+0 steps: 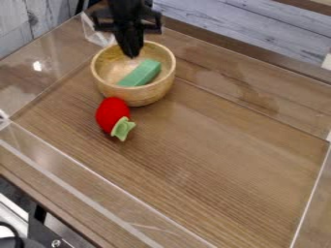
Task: Remove the green block from the brown bowl and put it on the table
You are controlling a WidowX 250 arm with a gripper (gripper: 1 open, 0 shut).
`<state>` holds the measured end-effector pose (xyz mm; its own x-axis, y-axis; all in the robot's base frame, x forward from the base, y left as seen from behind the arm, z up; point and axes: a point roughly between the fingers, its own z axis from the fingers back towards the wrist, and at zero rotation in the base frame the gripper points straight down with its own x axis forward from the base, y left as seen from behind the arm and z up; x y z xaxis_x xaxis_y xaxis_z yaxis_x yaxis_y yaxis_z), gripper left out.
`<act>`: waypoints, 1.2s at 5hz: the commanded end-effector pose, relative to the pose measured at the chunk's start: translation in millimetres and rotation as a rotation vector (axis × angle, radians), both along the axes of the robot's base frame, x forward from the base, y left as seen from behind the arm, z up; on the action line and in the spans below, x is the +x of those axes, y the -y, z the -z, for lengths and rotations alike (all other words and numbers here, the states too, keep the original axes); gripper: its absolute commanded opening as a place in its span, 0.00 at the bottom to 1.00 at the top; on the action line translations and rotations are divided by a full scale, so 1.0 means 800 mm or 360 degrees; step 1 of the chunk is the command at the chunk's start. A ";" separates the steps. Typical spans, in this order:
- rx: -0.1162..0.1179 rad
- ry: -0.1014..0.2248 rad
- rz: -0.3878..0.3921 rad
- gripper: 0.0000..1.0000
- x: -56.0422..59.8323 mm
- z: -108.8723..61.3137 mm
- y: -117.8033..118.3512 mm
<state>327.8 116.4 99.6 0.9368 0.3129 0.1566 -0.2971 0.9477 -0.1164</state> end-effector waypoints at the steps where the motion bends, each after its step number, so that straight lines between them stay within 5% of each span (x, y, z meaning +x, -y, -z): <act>1: 0.0022 0.0103 0.0007 0.00 0.008 -0.041 0.025; 2: 0.0023 0.0094 0.0055 0.00 0.011 -0.044 0.058; 4: 0.0038 0.0075 0.0184 0.00 0.008 -0.017 0.140; 6: 0.0043 0.0064 0.0132 0.00 -0.009 -0.025 0.126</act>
